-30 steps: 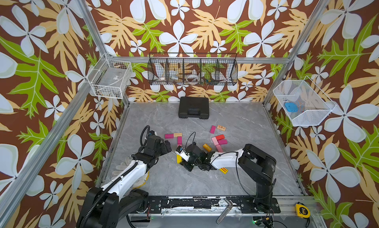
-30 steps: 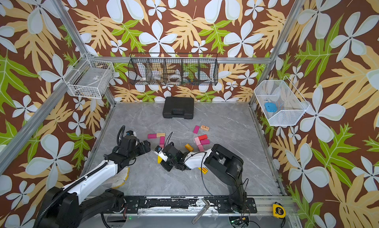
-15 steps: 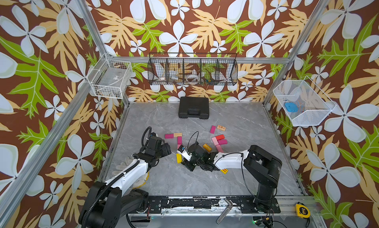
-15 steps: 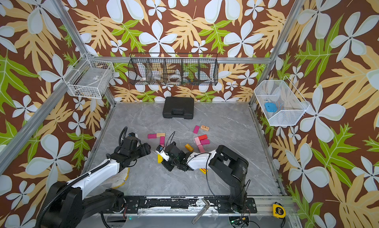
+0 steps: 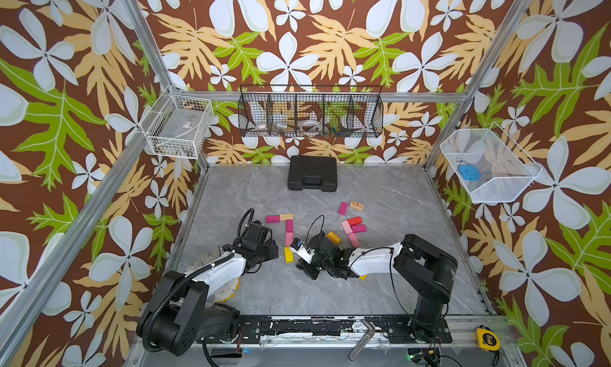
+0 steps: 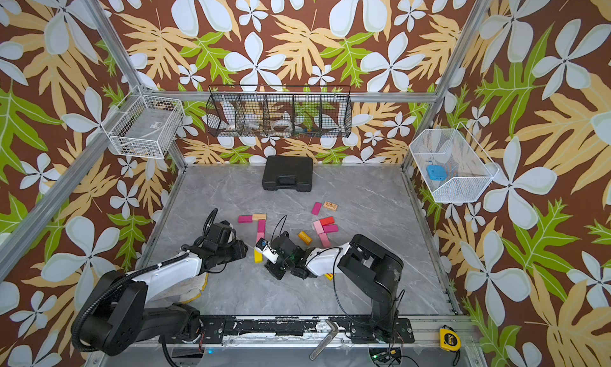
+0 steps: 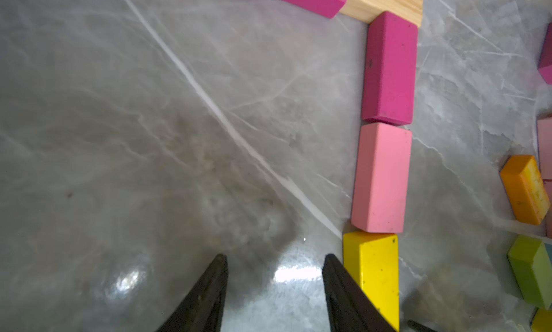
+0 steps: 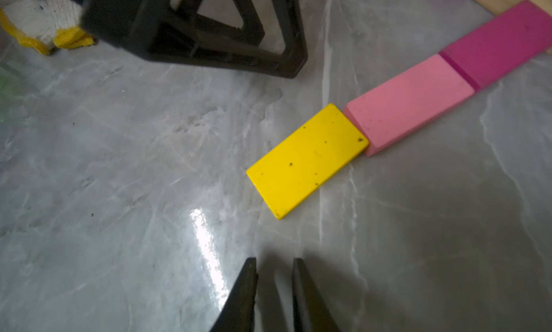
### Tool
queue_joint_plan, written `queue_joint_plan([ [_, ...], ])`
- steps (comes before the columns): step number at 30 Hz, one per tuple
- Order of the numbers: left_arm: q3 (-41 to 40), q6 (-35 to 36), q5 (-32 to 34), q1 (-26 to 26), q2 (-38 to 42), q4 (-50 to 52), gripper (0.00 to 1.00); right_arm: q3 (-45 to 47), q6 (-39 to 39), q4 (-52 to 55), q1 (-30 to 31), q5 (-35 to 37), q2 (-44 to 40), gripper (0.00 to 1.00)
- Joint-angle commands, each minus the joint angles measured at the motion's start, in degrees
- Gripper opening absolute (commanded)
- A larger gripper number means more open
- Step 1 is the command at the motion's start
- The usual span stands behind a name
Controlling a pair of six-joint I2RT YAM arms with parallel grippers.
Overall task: Assemble the number 7 with building blocks
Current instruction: Assemble the building block at the center of the board.
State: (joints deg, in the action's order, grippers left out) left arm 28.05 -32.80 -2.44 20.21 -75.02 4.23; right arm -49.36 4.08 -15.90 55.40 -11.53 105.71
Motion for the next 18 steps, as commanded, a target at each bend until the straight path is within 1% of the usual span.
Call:
queue_joint_plan([
  [1,0.63,0.89,-2.16,0.32,-1.44,-0.36,0.53,-0.2,0.32,-1.23,-0.55,0.62,0.06,0.21],
  [6,1.66,1.53,-3.02,0.85,-3.7,-0.1,0.51,-1.39,0.8,-2.01,-0.55,0.3,1.49,0.2],
  [14,2.44,2.03,-0.33,1.57,-3.89,2.23,0.43,-2.8,2.04,-2.99,-0.55,1.59,3.18,0.19],
  [18,2.97,2.38,0.06,2.27,-4.64,3.01,0.41,-2.84,2.43,-3.41,-0.64,2.34,3.49,0.19],
])
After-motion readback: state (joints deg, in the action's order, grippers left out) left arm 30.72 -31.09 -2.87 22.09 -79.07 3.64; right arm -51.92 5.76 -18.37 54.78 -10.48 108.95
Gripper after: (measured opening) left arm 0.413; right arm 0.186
